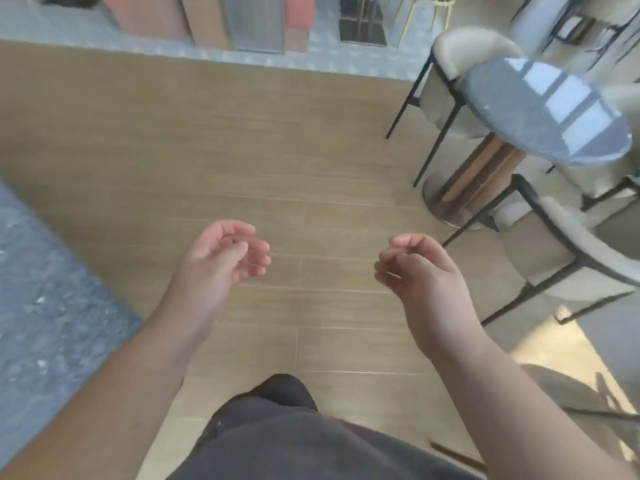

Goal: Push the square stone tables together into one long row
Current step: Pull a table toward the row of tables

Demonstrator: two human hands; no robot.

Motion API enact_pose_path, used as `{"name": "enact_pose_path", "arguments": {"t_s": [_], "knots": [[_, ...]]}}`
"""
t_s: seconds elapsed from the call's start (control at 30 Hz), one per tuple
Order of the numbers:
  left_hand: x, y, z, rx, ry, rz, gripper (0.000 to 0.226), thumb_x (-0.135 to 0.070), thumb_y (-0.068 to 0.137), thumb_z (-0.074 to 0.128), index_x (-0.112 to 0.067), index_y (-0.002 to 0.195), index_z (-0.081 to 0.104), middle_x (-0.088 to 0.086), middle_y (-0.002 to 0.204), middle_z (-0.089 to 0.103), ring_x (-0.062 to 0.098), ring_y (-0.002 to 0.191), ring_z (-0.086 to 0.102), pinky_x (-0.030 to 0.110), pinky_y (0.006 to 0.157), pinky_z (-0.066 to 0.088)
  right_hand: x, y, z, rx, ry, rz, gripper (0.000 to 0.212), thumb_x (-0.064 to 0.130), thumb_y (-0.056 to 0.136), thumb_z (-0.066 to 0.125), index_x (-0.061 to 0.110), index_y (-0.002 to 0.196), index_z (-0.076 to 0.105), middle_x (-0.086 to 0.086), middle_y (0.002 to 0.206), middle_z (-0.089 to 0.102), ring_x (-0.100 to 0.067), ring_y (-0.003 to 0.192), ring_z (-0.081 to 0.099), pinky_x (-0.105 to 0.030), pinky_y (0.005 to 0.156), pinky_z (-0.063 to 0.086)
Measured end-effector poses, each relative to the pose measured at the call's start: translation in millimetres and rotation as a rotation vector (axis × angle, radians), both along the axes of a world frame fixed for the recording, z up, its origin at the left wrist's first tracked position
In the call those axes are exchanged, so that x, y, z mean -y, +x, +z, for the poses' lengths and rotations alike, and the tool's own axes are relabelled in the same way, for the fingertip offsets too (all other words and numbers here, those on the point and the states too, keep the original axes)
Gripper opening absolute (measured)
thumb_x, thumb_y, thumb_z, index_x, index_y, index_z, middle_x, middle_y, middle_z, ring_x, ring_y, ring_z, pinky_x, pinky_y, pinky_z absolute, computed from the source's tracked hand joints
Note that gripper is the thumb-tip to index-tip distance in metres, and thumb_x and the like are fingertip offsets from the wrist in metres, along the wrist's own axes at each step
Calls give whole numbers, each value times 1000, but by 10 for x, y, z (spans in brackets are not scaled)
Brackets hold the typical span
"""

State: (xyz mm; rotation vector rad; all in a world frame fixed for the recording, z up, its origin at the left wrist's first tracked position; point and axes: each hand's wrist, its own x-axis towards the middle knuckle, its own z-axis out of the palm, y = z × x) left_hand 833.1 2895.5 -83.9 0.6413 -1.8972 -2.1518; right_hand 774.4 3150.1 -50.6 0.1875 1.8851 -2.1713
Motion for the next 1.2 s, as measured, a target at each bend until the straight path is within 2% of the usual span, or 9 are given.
{"name": "enact_pose_path", "arguments": {"t_s": [0.13,0.3,0.4,0.53,0.7,0.83,0.93,1.03,1.2], "knots": [[466,-347,-86,-15,41,233,30,7,102,41,-12,100,63,2,78,75,18,72,73,27,67,60,695,-838,-86,13,23,224,23,0,90,47,14,98,65,-1,82,67,-16,79,67,-30,77,56],[1263,-878,-287,15,20,438,29,6,102,41,-10,103,65,3,81,76,17,74,74,24,68,60,1755,-1794,-300,8,95,449,29,-4,93,44,15,97,66,2,80,69,-12,76,69,-22,73,57],[1762,-1185,-390,104,48,544,31,6,101,40,-11,102,65,2,80,76,17,74,74,22,65,59,2457,-2315,-398,63,158,543,31,-8,95,41,13,96,64,5,75,68,-12,74,67,-25,73,59],[2357,-1491,-419,175,97,685,32,5,101,41,-13,100,66,3,81,76,21,77,74,25,66,59,3331,-2938,-410,120,152,646,30,-7,95,41,14,95,63,5,72,67,-13,70,65,-27,75,58],[2925,-1858,-332,157,83,791,31,4,101,41,-15,100,65,4,84,76,21,78,74,37,75,58,4192,-3602,-372,98,76,765,31,-1,91,45,21,90,68,2,79,69,-14,73,67,-24,72,57],[3330,-2200,-369,144,68,893,28,-5,97,47,-22,97,69,6,89,77,24,82,75,35,74,59,4862,-4097,-452,118,83,907,34,5,84,48,30,78,72,0,78,70,-15,71,67,-26,72,57],[3603,-2461,-444,109,58,1022,26,-18,87,51,-32,89,73,7,90,77,24,83,75,29,71,61,5382,-4478,-548,93,100,1006,32,-1,90,47,22,89,70,1,77,71,-14,71,69,-23,69,58],[3780,-2709,-520,100,82,1182,24,-20,86,52,-30,91,73,8,91,77,25,84,75,27,70,60,5936,-4807,-561,95,133,1149,29,-7,95,41,11,97,64,2,72,70,-13,70,68,-23,67,58],[4070,-3059,-530,69,164,1393,22,-18,86,53,-27,90,72,7,88,76,25,81,75,28,68,59,6792,-5071,-486,72,209,1444,29,-8,96,39,9,98,62,4,69,69,-11,67,68,-27,71,59]]}}
